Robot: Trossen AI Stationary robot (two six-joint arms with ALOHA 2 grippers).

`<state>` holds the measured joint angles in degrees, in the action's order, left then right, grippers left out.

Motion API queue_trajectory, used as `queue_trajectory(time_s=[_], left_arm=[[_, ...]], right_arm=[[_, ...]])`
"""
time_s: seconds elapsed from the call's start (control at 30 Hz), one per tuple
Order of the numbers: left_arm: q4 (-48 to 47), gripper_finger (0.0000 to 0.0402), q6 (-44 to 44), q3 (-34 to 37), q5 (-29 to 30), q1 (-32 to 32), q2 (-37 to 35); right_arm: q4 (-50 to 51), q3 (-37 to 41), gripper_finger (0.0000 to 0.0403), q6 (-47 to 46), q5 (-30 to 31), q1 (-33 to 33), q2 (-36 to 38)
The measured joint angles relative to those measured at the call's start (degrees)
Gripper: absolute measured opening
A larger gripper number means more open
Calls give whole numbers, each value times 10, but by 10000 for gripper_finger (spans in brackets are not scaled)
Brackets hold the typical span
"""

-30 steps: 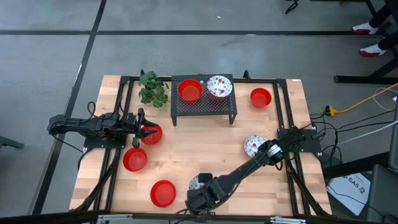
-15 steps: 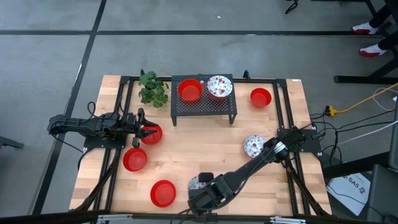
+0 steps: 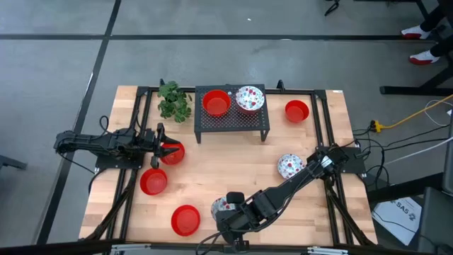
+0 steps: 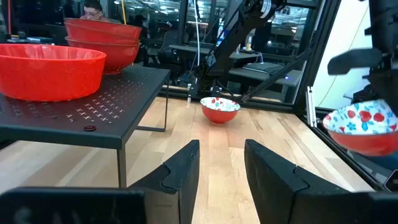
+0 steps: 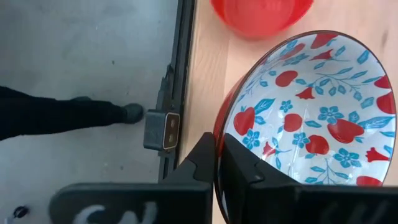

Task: Pick & Place Mini bowls
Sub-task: Stack the bottom white bowl on the top of the white bowl on the shelf

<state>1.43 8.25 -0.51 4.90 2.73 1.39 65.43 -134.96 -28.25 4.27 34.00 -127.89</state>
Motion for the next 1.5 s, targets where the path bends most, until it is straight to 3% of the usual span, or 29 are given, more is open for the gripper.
queue_trajectory(time_s=[0.67, 1.5], left_arm=[[0, 123, 0, 0, 0, 0, 0], [0, 123, 0, 0, 0, 0, 0]], right_arm=[[-1, 0, 12, 5, 97, -3, 76], [-13, 0, 12, 177, 78, -99, 116]])
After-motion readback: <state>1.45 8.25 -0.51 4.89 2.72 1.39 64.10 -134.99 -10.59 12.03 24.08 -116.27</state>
